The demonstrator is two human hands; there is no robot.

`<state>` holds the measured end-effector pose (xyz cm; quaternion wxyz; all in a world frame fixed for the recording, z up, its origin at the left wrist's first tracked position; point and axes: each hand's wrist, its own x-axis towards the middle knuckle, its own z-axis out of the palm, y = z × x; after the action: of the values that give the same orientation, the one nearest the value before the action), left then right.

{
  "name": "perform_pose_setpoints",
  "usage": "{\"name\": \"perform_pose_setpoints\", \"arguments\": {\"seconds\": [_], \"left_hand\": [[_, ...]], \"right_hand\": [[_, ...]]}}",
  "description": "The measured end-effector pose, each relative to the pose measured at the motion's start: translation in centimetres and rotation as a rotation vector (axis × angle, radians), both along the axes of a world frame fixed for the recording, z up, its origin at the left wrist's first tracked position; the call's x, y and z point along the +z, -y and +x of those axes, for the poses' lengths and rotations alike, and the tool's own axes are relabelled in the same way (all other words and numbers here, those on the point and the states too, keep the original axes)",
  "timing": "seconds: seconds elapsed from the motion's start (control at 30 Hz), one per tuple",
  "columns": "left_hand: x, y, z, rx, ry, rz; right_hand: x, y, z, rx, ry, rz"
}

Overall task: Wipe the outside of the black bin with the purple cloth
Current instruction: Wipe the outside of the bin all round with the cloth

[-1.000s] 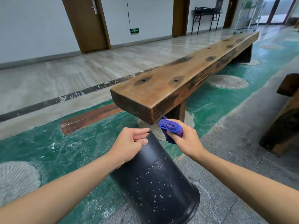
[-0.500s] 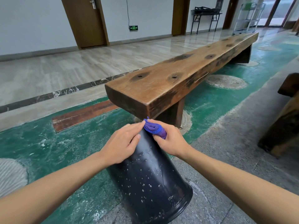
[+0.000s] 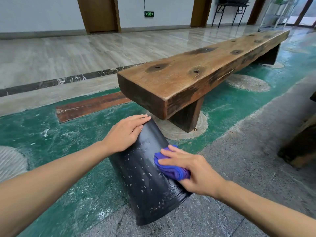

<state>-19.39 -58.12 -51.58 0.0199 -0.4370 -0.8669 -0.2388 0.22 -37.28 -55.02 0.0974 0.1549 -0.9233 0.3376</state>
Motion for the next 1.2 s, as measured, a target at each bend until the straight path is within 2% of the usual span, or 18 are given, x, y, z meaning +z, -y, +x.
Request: {"name": "perform_pose_setpoints", "arguments": {"seconds": [0.27,0.37,0.47,0.53,0.6,0.8,1.0,1.2], "left_hand": [[0.6,-1.0,0.1,-0.024,0.014,0.009],[1.2,-2.4,1.0,-0.032,0.016,-0.015],[1.2,-3.4,1.8,-0.046,0.077,-0.003],[1.2,-3.6,2.2,-0.061,0.12,0.028],[1.3,-3.7,2.4,-0.075,0.13,0.043],[1.5,-3.0,2.5,-0.178,0.187,-0.003],[0.9,-2.5,1.8,-0.191,0.219,-0.023],[1.1,-3.1,0.5,-0.237,0.25,0.005]], "right_hand": [[-0.9,-2.3,6.1,0.031,-0.105,0.228],[0.5,-2.8,5.7,-0.096,-0.097,-0.02],[1.9,-3.4,2.8,-0.364,-0.109,-0.314],[2.8,-4.2,-0.1,-0.503,-0.102,-0.403],[4.0,-3.9,-2.5,-0.563,-0.129,-0.39],[4.3,-0.3,-5.9,-0.428,-0.113,-0.333],[2.2,1.0,-5.7,-0.399,-0.21,-0.284],[0.2,0.5,-3.6,-0.202,-0.234,0.045]]}}
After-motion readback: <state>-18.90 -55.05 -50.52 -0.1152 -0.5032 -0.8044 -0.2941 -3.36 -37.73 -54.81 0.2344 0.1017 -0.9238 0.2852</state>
